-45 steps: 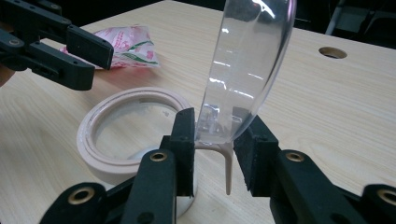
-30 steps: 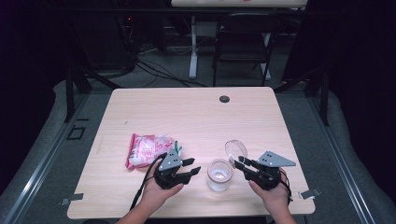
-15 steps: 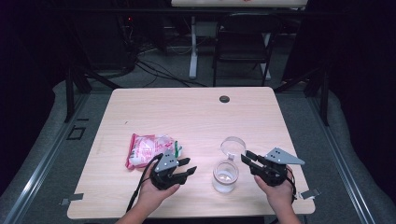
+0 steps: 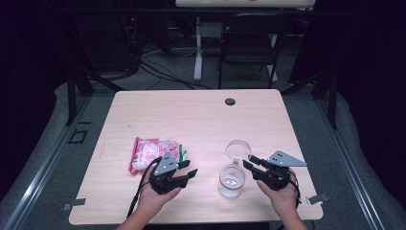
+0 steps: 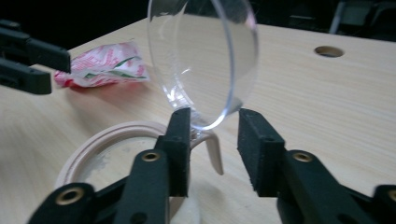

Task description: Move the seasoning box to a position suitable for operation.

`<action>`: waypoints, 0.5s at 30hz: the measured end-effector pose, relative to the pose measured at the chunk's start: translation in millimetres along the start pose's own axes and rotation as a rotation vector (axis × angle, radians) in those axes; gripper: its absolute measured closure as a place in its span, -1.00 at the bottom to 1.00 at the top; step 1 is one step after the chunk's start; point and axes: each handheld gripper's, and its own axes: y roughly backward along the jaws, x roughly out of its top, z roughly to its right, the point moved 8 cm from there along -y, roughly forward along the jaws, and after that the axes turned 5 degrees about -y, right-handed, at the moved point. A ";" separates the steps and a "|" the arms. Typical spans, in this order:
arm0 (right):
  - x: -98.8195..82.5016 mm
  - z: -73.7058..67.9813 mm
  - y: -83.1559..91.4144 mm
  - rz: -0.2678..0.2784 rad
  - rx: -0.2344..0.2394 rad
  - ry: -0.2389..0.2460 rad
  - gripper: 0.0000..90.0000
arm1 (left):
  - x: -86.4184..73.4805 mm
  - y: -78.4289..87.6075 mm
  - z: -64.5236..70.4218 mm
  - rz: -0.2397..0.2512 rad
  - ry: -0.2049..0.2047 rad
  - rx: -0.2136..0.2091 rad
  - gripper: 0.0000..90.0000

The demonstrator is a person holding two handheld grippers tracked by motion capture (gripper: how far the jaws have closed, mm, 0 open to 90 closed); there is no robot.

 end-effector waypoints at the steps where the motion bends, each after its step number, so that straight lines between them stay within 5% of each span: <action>1: -1.3 -1.4 -1.6 -0.011 0.014 0.000 0.38 | 0.3 0.9 -1.4 0.006 0.003 0.003 0.25; 15: -5.9 -5.8 -24.9 -0.048 0.073 -0.026 0.27 | -5.0 4.5 -4.8 -0.002 0.020 0.017 0.25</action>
